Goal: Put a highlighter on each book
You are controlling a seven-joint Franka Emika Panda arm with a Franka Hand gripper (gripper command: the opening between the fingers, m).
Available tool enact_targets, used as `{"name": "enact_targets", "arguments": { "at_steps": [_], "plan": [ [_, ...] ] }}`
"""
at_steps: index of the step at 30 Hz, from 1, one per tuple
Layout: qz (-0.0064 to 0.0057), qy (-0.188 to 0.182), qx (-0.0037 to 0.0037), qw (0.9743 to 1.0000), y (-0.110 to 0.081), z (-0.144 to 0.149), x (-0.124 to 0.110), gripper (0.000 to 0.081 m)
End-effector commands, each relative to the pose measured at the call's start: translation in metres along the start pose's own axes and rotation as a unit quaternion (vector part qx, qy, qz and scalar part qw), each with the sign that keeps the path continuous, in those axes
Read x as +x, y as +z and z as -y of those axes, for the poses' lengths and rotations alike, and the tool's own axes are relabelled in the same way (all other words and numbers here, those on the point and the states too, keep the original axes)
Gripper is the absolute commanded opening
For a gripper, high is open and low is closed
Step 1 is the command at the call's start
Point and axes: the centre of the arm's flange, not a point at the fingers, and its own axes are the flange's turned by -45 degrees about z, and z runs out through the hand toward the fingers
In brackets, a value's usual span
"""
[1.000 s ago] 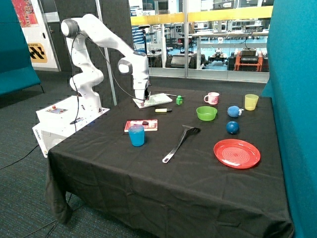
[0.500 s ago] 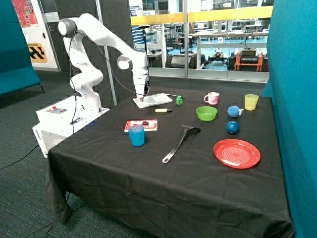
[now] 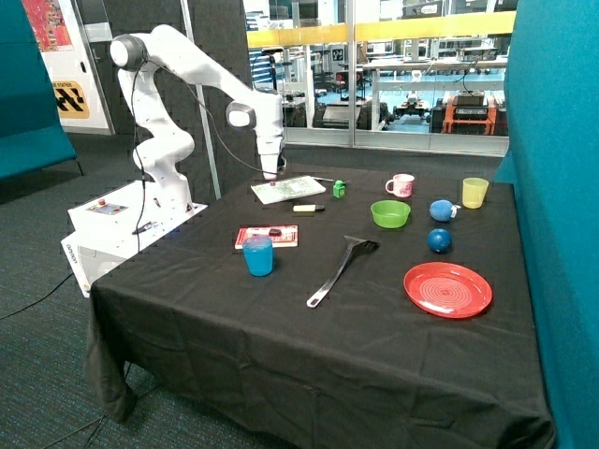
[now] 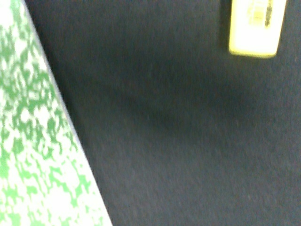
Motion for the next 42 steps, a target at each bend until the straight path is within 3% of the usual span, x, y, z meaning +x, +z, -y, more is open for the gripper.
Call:
{"name": "enact_targets", "arguments": {
  "at_steps": [1, 13, 27, 42],
  "plan": [
    [0.0039, 0.022, 0.00267, 0.9997, 0.025, 0.011, 0.037, 0.0808],
    [0.0039, 0.049, 0.00256, 0.9988, 0.027, -0.009, 0.063, 0.0808],
    [0.0039, 0.052, 0.00255, 0.9986, 0.024, -0.022, 0.072, 0.0808],
    [0.0040, 0.058, 0.00253, 0.9983, 0.021, -0.038, 0.098, 0.0808]
  ]
}}
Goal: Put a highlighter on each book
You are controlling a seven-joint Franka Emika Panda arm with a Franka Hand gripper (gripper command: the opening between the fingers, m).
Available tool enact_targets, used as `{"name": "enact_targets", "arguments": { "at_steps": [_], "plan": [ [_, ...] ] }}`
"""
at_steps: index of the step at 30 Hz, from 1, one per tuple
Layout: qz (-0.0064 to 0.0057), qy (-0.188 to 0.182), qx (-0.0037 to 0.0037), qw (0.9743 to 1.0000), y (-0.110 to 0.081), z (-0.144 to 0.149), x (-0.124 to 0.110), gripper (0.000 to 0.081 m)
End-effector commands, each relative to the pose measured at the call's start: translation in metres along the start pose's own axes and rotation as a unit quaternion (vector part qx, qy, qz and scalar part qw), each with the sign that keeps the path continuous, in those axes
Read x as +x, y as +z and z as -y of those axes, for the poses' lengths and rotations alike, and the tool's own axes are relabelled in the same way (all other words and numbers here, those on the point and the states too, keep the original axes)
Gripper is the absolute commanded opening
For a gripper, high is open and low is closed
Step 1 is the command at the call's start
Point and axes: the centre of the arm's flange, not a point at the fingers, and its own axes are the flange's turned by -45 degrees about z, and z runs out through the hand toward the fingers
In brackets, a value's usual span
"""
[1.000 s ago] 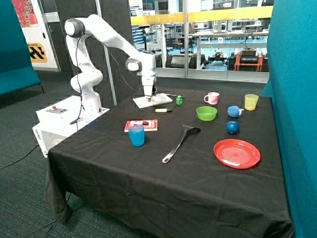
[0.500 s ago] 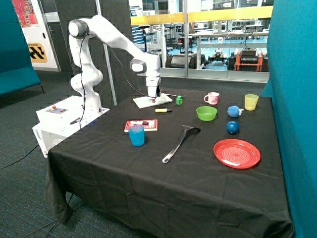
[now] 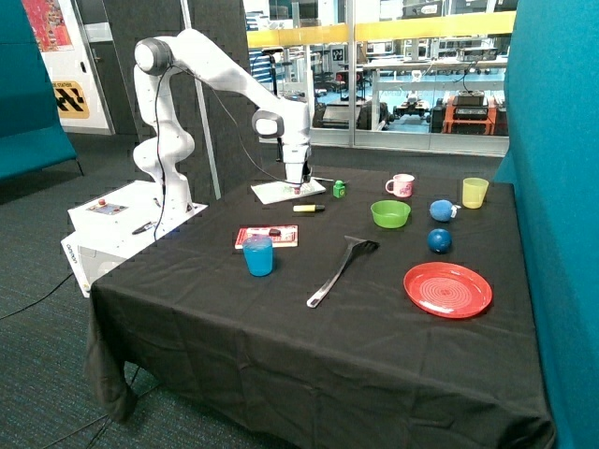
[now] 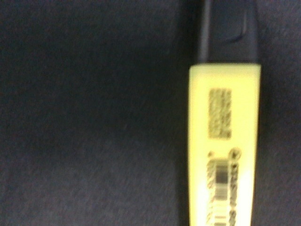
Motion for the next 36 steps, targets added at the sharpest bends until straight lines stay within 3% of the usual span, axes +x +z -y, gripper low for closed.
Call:
{"name": "enact_targets", "arguments": {
  "at_steps": [1, 22, 36],
  "plan": [
    [0.0024, 0.006, -0.00087, 1.0000, 0.000, -0.009, 0.017, 0.0808],
    [0.0024, -0.001, -0.00085, 1.0000, 0.025, 0.007, 0.024, 0.0808],
    [0.0024, 0.004, -0.00086, 1.0000, 0.038, 0.004, 0.027, 0.0807]
  ]
}}
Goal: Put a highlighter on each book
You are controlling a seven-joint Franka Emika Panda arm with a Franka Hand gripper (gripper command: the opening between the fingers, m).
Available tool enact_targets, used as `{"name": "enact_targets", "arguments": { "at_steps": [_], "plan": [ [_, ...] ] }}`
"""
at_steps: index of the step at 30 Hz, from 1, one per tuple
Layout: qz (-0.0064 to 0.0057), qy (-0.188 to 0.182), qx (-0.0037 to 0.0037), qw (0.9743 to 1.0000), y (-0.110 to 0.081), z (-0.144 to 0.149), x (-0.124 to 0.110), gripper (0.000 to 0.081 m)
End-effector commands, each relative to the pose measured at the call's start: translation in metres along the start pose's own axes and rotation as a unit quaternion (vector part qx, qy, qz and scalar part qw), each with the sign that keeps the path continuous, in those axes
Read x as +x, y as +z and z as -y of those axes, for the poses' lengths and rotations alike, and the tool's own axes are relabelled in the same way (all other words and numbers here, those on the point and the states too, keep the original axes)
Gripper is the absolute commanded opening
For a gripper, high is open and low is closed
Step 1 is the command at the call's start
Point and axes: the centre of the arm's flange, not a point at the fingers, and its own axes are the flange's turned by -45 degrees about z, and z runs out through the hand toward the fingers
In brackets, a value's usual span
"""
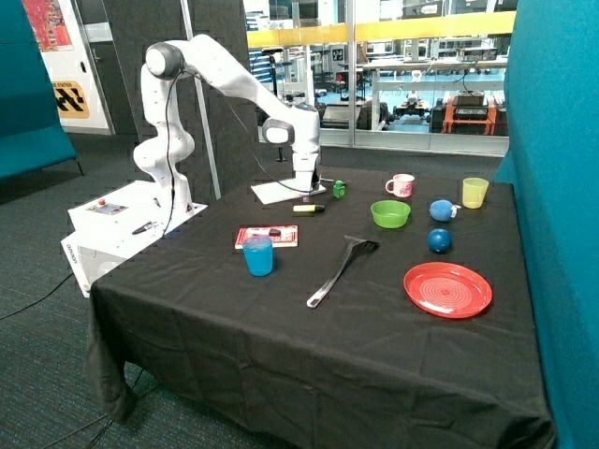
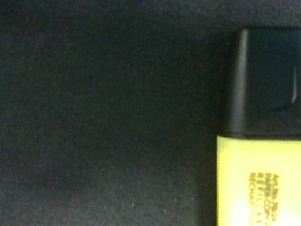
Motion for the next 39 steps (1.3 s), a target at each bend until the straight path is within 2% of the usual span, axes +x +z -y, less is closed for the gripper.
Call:
{"name": "enact_targets", "arguments": {
  "at_steps": [1, 9, 19, 32, 36, 38, 39],
  "plan": [
    [-0.0008, 0.002, -0.00061, 1.0000, 0.009, -0.002, 0.002, 0.0805],
    [-0.0008, 0.002, -0.00061, 1.0000, 0.016, -0.001, 0.005, 0.0784],
    [-0.0008, 0.009, -0.00060, 1.0000, 0.025, 0.000, 0.007, 0.0692],
    [-0.0008, 0.014, -0.00060, 0.9999, 0.028, -0.001, 0.015, 0.0636],
    [-0.0008, 0.018, -0.00060, 0.9998, 0.031, 0.002, 0.016, 0.0523],
    [-0.0009, 0.019, -0.00060, 0.9998, 0.032, 0.003, 0.016, 0.0433],
    [-0.0009, 0.020, -0.00059, 0.9998, 0.033, 0.004, 0.016, 0.0359]
  ]
}}
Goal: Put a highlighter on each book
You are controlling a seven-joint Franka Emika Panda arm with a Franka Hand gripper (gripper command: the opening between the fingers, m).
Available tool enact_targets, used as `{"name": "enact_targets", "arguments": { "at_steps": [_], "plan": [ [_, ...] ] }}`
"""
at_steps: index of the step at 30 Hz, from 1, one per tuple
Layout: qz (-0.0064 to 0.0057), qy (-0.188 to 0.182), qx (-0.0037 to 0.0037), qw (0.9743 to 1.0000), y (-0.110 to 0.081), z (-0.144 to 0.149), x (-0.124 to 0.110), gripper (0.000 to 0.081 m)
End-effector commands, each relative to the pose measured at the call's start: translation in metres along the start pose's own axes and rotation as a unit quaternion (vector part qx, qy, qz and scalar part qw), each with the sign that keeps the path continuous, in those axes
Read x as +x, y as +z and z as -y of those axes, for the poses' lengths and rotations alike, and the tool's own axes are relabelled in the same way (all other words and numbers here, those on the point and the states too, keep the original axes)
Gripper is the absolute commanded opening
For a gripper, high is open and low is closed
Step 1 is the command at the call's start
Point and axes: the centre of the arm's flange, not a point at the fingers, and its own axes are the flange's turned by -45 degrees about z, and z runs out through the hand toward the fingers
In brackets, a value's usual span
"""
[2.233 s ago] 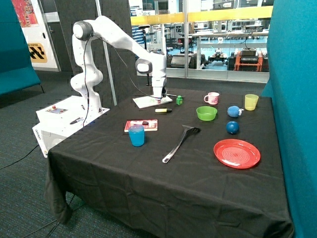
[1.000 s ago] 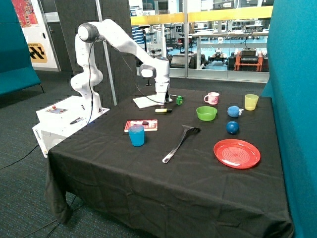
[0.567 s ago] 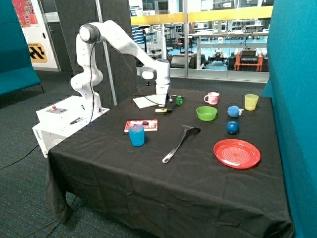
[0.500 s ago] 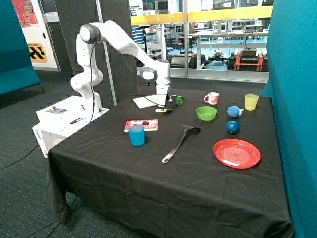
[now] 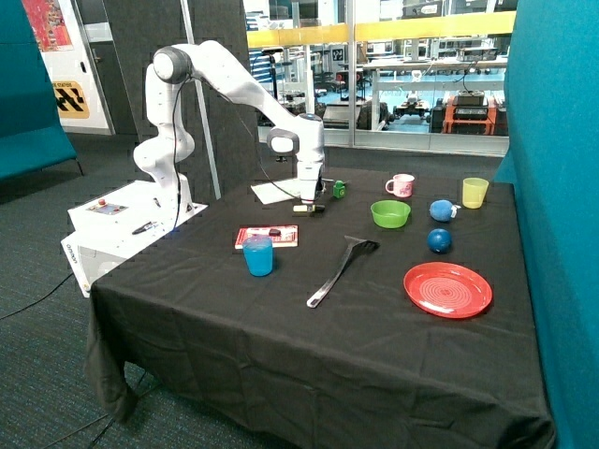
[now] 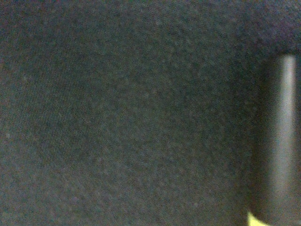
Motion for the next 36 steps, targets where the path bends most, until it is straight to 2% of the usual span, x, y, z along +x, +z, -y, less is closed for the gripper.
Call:
{"name": "enact_targets", "arguments": {
  "at_steps": [1, 4, 15, 36],
  "plan": [
    [0.0000, 0.006, -0.00005, 1.0000, 0.006, 0.004, 0.003, 0.0314],
    [0.0000, 0.006, -0.00005, 1.0000, 0.008, 0.006, 0.001, 0.0245],
    [0.0000, 0.004, -0.00005, 1.0000, 0.014, 0.007, 0.001, 0.0093],
    [0.0000, -0.003, -0.00005, 1.0000, 0.017, 0.000, 0.004, 0.0154]
  ]
}}
